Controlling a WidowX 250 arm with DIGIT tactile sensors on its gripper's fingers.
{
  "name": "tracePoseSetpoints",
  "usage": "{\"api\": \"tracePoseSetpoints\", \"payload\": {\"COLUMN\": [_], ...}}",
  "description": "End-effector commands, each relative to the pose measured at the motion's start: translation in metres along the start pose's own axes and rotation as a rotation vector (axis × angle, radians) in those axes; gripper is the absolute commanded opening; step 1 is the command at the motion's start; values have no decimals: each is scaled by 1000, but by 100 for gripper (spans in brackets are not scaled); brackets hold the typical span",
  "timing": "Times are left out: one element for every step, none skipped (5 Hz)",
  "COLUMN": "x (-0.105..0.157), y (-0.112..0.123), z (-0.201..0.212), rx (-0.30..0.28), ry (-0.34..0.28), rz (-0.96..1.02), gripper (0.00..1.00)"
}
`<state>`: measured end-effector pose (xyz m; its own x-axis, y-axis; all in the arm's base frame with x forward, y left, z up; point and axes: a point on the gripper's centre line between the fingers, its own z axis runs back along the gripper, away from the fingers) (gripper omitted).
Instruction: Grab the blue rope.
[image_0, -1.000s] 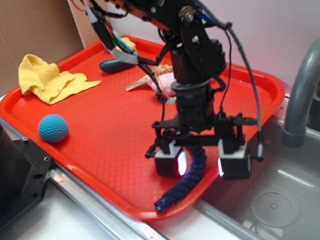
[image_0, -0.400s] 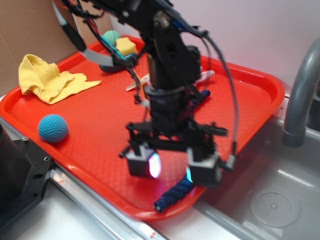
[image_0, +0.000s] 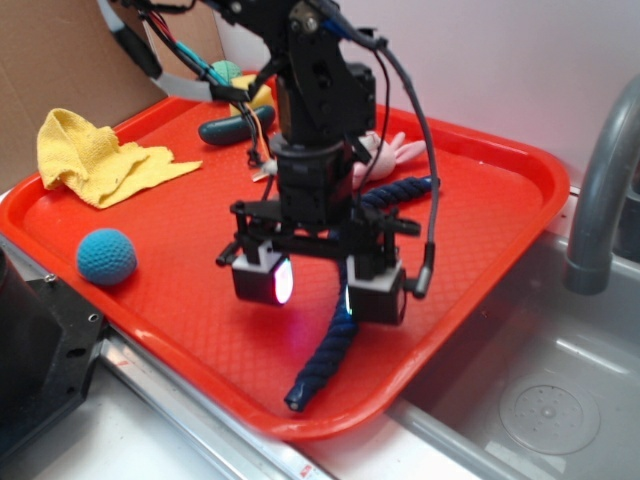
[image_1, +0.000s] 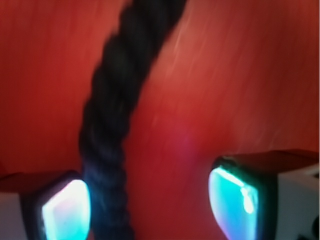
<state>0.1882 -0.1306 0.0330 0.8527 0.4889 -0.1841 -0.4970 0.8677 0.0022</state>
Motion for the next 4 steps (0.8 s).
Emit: {"api": "tracePoseSetpoints", "payload": {"x": [17, 20, 17, 14], "y": [-23, -28, -25, -20], "z": [-1, -11, -18, -26], "rx": [-27, -28, -26, -58], "ry": [14, 38, 68, 72], "rz": [-24, -44, -44, -18], "gripper": [100, 100, 100, 0]}}
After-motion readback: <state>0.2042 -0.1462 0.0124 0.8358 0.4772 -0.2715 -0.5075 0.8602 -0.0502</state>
